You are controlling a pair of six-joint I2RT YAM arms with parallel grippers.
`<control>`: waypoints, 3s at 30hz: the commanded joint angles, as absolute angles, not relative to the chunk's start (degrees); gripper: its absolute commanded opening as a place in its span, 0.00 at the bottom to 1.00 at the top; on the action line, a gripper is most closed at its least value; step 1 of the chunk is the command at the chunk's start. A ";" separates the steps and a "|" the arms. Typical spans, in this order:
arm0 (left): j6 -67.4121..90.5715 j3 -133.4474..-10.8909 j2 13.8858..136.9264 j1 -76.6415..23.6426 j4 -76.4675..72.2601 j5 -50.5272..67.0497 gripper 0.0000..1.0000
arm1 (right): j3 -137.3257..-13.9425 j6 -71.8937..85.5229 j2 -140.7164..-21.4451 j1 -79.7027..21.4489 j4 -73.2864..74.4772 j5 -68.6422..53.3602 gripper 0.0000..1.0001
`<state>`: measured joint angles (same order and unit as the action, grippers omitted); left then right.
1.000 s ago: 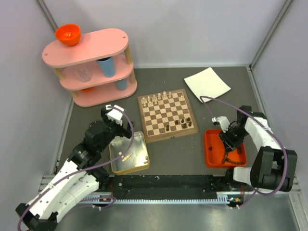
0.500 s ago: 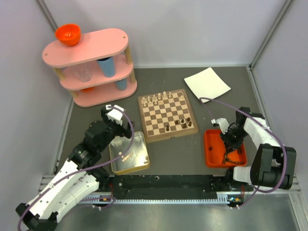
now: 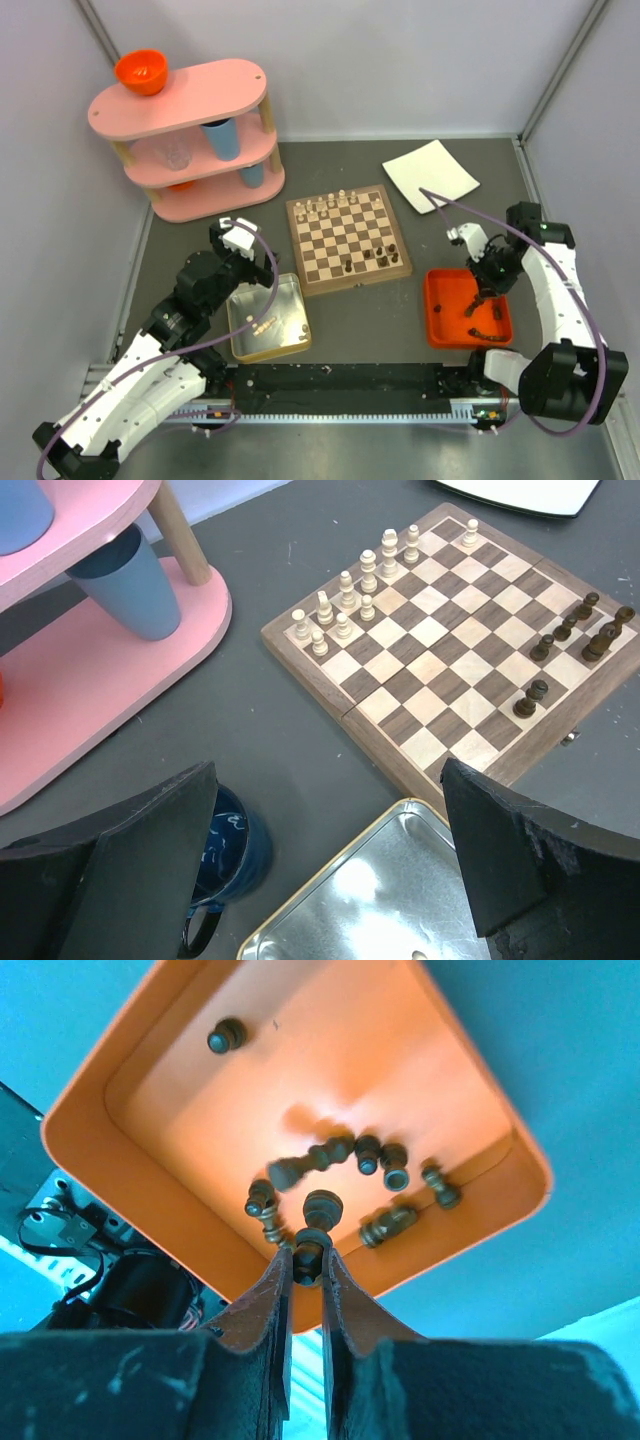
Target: Set up the chess pieces on the board
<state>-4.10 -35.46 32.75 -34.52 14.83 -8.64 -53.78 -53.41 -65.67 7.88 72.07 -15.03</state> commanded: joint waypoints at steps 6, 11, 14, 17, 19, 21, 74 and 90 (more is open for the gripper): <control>-4.39 -36.39 32.43 -34.28 12.83 -11.69 0.99 | -68.02 -50.63 -69.95 0.36 73.05 -27.86 0.01; -4.75 -35.95 31.73 -34.28 13.01 -13.88 0.99 | -74.61 -46.58 -75.40 -9.83 70.75 -27.60 0.01; -4.83 -35.77 31.47 -34.28 13.27 -14.94 0.99 | -74.19 -47.19 -75.76 -10.02 71.19 -26.29 0.04; -5.01 -35.77 31.55 -34.28 13.27 -15.12 0.99 | -68.31 -49.13 -73.40 -9.93 71.19 -24.00 0.05; -5.01 -35.77 32.08 -34.28 13.10 -14.50 0.99 | -63.84 -49.22 -71.55 -9.67 70.58 -23.73 0.05; -5.01 -36.03 32.52 -34.28 12.83 -13.80 0.99 | -61.88 -47.91 -69.71 -9.23 69.26 -23.73 0.05; -5.01 -36.12 33.40 -34.19 13.01 -13.27 0.99 | -92.18 -20.74 -91.40 -20.12 70.93 -32.17 0.01; -5.18 -36.12 33.05 -34.19 12.83 -12.13 0.99 | -96.06 -30.32 -97.81 -29.26 71.46 -28.40 0.01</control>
